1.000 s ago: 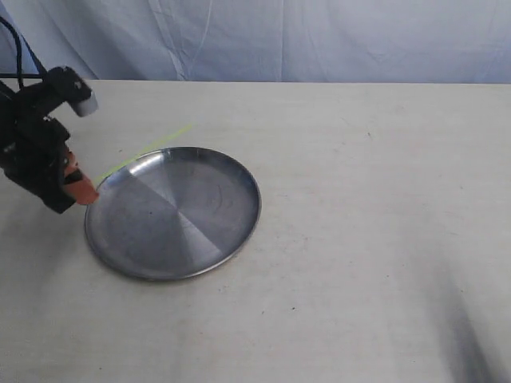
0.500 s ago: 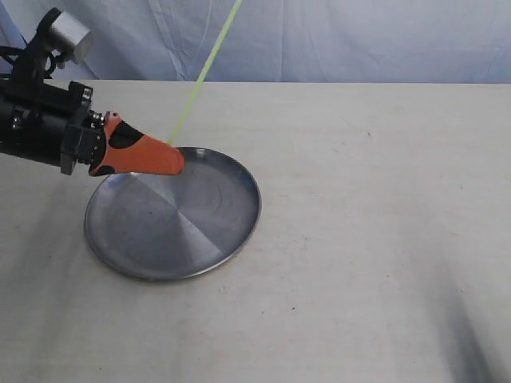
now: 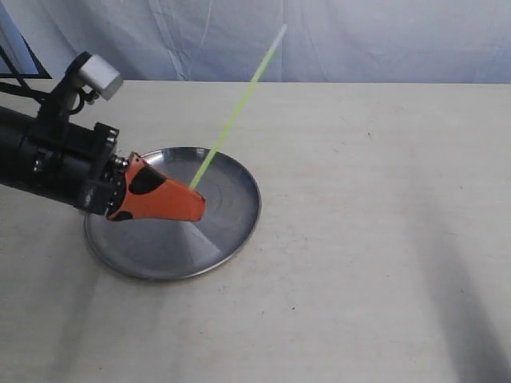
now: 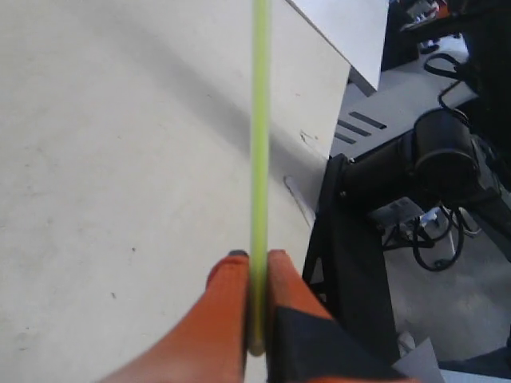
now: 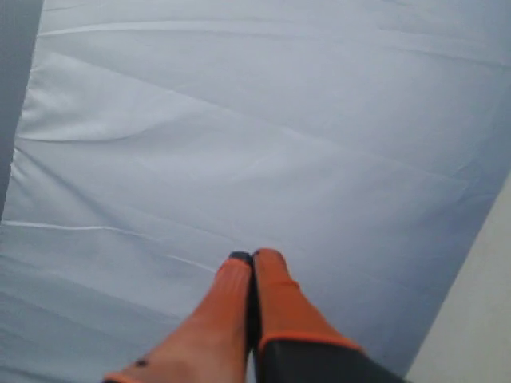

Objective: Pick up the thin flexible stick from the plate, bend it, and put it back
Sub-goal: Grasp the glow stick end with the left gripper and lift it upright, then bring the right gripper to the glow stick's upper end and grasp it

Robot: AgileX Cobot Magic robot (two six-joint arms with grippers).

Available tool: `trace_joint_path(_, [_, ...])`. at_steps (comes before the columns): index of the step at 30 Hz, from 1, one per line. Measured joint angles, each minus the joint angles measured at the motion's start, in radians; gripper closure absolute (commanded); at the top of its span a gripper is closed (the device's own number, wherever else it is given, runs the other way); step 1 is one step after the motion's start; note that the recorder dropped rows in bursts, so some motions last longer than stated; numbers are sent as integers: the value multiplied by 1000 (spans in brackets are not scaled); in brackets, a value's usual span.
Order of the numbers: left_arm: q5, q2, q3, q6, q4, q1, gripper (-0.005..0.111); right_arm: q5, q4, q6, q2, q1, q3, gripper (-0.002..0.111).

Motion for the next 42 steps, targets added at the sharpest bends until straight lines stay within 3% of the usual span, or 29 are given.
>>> trace_joint_path(4, [0, 0, 0, 5, 0, -51, 107, 179, -9, 53, 0, 0, -45, 107])
trace_joint_path(8, [0, 0, 2, 6, 0, -70, 107, 325, -19, -16, 17, 2, -147, 103])
trace_joint_path(17, [0, 0, 2, 6, 0, -74, 107, 502, 111, -381, 301, 70, -395, 43])
trace_joint_path(23, [0, 0, 2, 6, -3, -74, 107, 613, 364, -687, 617, 98, -516, 45])
trace_joint_path(30, [0, 0, 2, 6, -16, -74, 107, 905, 920, -1289, 974, 101, -605, 45])
trace_joint_path(42, [0, 0, 2, 6, -25, -74, 107, 1166, 1029, -1658, 1136, 102, -663, 45])
